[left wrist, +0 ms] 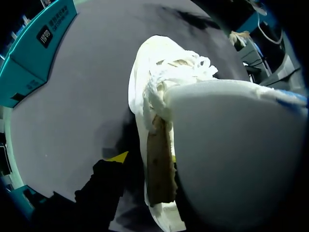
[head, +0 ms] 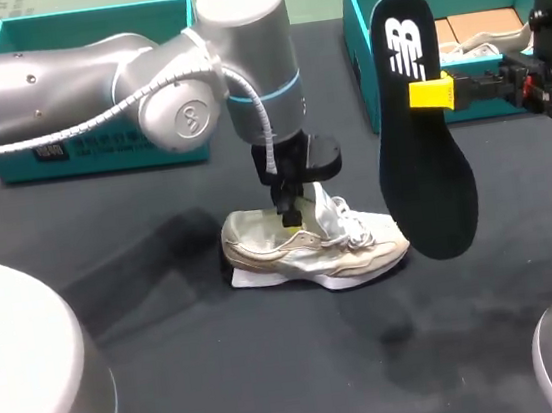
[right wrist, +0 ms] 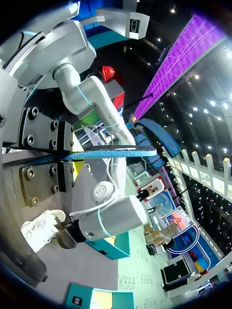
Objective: Take the shoe out of the shoebox, open the shoe tongue, remove and reinsert the insole, then place the shoe into the shoebox
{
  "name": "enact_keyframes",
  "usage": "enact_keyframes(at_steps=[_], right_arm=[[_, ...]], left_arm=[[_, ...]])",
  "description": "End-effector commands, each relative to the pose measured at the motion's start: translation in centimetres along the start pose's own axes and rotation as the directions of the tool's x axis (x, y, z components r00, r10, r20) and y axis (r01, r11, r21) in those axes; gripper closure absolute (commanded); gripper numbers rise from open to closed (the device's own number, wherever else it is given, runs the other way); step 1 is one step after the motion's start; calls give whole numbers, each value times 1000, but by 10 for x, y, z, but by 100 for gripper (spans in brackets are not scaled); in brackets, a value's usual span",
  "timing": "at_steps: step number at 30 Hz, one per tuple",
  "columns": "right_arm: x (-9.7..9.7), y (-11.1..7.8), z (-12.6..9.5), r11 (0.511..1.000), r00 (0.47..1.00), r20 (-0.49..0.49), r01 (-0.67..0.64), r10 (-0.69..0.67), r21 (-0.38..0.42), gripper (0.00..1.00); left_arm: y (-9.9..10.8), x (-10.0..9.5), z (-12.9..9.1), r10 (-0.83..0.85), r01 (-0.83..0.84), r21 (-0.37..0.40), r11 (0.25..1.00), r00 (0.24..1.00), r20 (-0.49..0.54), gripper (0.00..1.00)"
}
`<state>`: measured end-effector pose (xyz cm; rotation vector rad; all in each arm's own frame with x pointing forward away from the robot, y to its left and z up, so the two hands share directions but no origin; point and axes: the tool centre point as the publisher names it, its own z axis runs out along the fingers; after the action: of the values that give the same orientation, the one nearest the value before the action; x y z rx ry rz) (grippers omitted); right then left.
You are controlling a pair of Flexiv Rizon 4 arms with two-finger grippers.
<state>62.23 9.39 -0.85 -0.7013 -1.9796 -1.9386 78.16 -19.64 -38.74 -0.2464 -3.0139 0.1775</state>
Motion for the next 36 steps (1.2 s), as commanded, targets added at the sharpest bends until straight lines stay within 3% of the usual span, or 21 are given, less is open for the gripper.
enact_keyframes(at_steps=[1,2,10,19,23,28,36], right_arm=[[9,-8,-5,1000,1000,21,-1,1,-11,100],[9,-8,-5,1000,1000,21,-1,1,-11,100],[9,-8,-5,1000,1000,21,-1,1,-11,100],[9,-8,-5,1000,1000,21,-1,1,-11,100],[9,-8,-5,1000,1000,21,-1,1,-11,100],[9,-8,-5,1000,1000,21,-1,1,-11,100],[9,-8,-5,1000,1000,21,-1,1,-11,100]], left_arm=[[-1,0,3,0,0,-6,1000,1000,-4,86],[-1,0,3,0,0,-7,1000,1000,-5,100],[-2,4,-2,28,-28,-3,1000,999,-45,100],[-6,6,-38,222,-219,45,975,971,-85,100],[-10,10,-49,390,-393,-26,919,918,-70,100],[-14,25,-60,660,-663,-102,742,748,-63,100],[-14,25,-60,660,-663,-102,742,748,-63,100]])
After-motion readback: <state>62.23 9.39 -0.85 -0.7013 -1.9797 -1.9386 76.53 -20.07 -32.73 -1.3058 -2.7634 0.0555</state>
